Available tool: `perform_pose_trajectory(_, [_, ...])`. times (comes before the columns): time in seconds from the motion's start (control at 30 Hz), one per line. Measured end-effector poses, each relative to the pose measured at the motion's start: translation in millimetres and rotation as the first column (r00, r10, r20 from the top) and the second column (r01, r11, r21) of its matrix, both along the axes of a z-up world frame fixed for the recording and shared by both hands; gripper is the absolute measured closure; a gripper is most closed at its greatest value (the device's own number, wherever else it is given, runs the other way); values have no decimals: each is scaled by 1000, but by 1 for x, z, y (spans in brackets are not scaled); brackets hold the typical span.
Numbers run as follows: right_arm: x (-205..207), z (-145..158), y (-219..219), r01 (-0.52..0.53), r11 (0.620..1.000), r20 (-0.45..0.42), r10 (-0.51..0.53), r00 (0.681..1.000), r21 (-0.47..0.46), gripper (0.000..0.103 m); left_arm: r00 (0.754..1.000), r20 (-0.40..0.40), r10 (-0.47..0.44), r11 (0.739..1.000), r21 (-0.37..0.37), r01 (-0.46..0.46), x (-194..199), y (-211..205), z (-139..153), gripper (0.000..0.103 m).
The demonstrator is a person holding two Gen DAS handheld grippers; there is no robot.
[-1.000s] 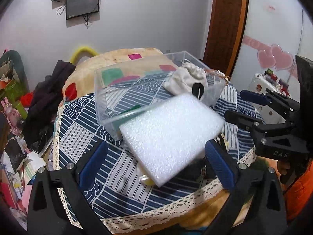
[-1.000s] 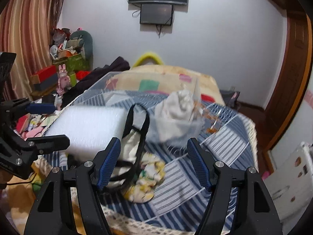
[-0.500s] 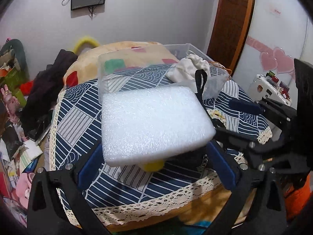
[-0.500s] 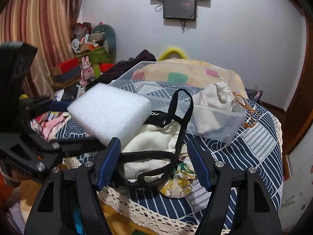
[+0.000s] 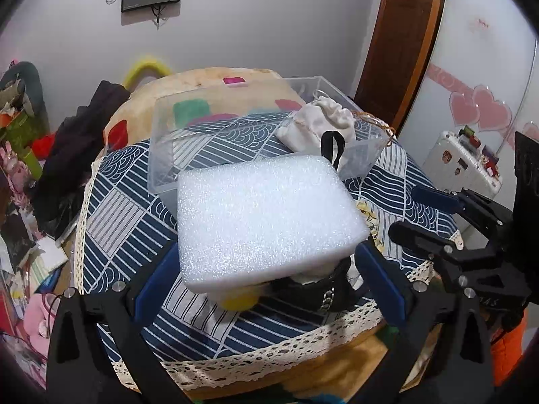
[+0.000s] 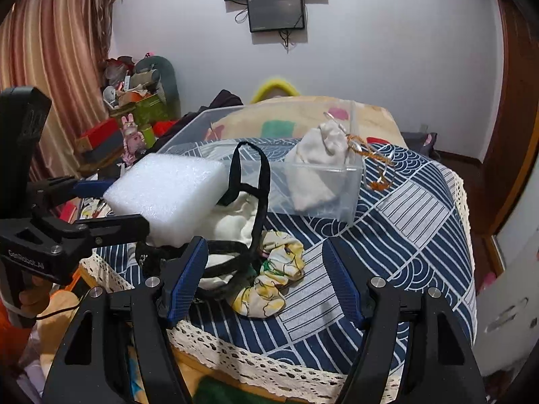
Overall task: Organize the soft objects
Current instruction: 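Grasp the white foam block with the left tool and place it in the clear box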
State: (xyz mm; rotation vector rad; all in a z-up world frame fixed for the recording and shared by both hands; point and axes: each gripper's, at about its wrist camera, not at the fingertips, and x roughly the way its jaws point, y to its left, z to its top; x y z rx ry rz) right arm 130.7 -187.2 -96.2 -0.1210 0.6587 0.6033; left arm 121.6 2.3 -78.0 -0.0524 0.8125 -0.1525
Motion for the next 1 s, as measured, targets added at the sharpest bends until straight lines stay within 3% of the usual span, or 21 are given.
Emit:
perform_pose_trajectory(0.23, [-2,-1,3,-24,1000,-7,24,1000,4,36,999,46,-9,1000,4,9,-11,4,-1,1])
perform_pose_trajectory(0.27, [-1,-1,3,-27,1000,-9,27,1000,7,36,999,52,-9,1000,5,9,-12,5,-2,5])
perform_pose_trajectory(0.33, [1,-1,6,-30,1000,-11,30,999,10,36,999,47,-11,1000,6,11,-11,5,-4,31])
perform_pose_trajectory(0.4, [3,-1,10,-34,999,-13,34,999,12,36,999,32,-12,1000,-3,12,-8,7,-7,42])
perform_pose_trajectory(0.67, [4,0,24,-49,999,-7,50,999,11,37,995,92,-41,999,-14,42,-22,9,-3,57])
perform_pose_trajectory(0.8, [3,1,29,-78,996,-15,79,997,33,46,990,130,-48,999,9,47,-32,7,1,63])
perform_pose_trajectory(0.93, [-1,3,35,-112,993,-2,112,994,41,64,988,151,-41,999,18,39,-37,10,4,66])
perform_pose_trajectory(1.0, [-2,4,37,-144,988,-3,145,989,55,64,988,152,-39,999,9,38,-38,12,5,66])
